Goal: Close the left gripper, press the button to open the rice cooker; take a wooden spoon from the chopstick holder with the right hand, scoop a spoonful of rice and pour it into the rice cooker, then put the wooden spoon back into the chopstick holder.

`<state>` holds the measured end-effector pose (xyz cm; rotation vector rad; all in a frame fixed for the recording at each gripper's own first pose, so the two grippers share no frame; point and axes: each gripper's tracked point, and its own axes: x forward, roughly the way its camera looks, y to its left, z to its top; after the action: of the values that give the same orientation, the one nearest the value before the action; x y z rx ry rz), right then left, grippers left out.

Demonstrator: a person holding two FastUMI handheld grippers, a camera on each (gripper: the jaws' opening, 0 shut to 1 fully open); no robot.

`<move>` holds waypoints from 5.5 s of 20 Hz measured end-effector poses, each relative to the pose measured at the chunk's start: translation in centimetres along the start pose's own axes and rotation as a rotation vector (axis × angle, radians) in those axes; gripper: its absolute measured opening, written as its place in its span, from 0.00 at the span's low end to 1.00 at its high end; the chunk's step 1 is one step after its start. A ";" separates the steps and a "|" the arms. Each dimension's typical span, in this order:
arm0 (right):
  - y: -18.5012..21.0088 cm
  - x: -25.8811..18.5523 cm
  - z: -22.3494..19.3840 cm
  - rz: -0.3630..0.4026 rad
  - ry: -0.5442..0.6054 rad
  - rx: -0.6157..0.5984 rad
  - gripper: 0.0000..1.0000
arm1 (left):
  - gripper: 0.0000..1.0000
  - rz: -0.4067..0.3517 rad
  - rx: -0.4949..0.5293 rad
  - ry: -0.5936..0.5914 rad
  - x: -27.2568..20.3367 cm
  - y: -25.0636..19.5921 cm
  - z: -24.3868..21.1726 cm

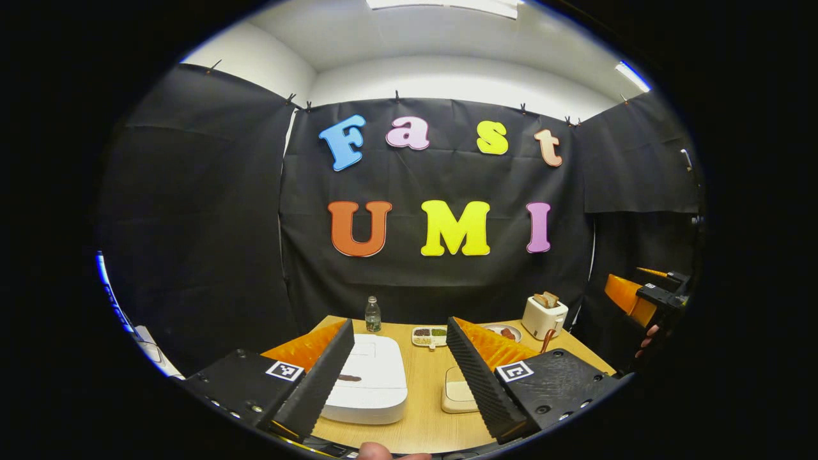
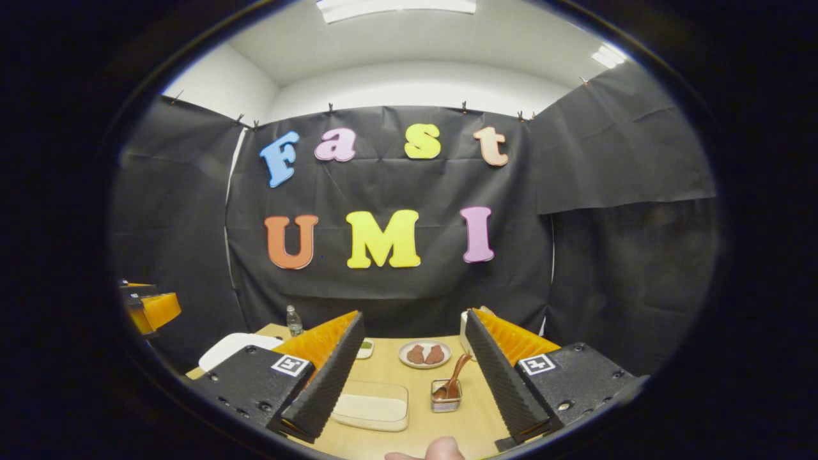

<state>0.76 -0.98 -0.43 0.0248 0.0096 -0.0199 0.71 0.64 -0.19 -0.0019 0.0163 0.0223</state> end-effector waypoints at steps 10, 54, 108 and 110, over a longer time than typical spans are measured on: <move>0.9 0.7 0.4 0.018 -0.008 -0.008 0.99 | 0.94 0.021 -0.015 0.005 0.4 1.1 0.0; -5.3 9.8 -3.8 -0.064 0.097 -0.001 0.99 | 0.00 0.065 -0.289 0.674 11.9 9.6 -20.7; -5.5 7.6 -3.2 -0.048 0.070 0.007 1.00 | 0.94 0.077 -0.041 0.005 9.6 7.1 -2.9; -6.3 8.1 -3.9 -0.039 0.086 0.027 1.00 | 0.94 0.072 -0.032 -0.010 8.7 6.6 -2.1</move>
<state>8.68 -7.36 -4.59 0.0526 0.0957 -0.0575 9.23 7.45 -2.48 -0.0332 0.0056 0.0946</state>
